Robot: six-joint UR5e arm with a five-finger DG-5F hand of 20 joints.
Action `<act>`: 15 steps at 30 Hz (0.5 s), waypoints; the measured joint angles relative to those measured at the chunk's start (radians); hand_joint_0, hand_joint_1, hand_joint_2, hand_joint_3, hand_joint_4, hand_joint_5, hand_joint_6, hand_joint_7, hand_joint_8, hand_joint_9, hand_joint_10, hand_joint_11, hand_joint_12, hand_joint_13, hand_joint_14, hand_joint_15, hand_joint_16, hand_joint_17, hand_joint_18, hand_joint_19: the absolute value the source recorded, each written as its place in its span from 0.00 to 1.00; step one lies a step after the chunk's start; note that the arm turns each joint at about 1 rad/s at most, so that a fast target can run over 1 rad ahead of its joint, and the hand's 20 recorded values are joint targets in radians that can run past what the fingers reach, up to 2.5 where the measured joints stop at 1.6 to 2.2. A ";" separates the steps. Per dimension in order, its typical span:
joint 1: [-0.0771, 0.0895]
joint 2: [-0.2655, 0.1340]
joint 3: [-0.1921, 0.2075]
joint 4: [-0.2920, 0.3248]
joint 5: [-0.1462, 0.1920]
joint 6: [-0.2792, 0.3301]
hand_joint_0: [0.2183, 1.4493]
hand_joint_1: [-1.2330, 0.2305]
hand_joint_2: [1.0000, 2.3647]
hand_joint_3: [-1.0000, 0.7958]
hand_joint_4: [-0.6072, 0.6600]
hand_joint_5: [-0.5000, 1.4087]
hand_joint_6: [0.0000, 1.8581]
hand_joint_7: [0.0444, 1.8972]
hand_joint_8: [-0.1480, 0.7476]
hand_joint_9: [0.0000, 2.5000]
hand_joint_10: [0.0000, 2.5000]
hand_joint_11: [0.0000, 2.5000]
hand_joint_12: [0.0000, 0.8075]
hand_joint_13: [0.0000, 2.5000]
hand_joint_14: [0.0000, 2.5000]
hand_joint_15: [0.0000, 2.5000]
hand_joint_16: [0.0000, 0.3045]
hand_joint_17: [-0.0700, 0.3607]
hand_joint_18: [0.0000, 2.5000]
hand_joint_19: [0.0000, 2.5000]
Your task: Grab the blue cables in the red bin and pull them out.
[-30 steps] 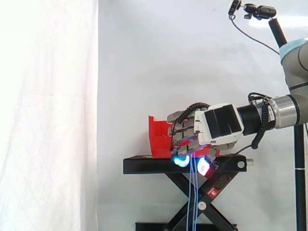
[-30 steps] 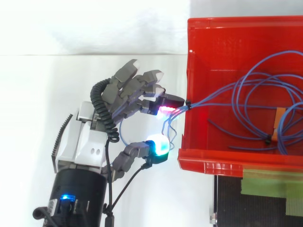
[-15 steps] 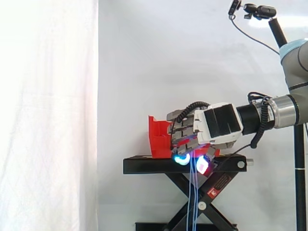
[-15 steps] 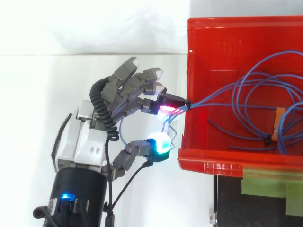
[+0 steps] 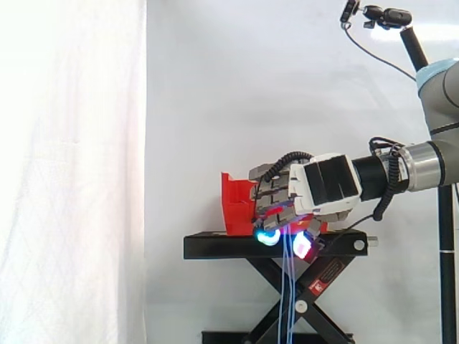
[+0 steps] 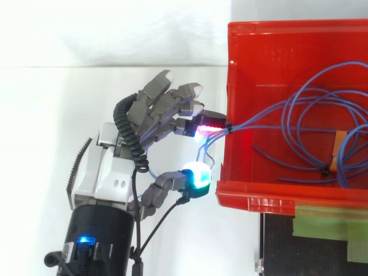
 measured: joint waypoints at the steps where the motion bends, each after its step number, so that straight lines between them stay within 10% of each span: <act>1: 0.000 0.000 0.000 0.000 0.000 -0.001 0.46 0.23 0.00 0.00 0.55 0.64 0.02 0.39 0.46 0.27 0.01 0.30 0.45 0.23 0.01 0.17 0.15 0.40 0.15 0.16; 15: -0.007 0.000 0.000 -0.003 0.000 -0.027 0.47 0.23 0.00 0.00 0.55 0.64 0.10 0.38 0.46 0.28 0.01 0.30 0.45 0.23 0.01 0.17 0.15 0.40 0.15 0.16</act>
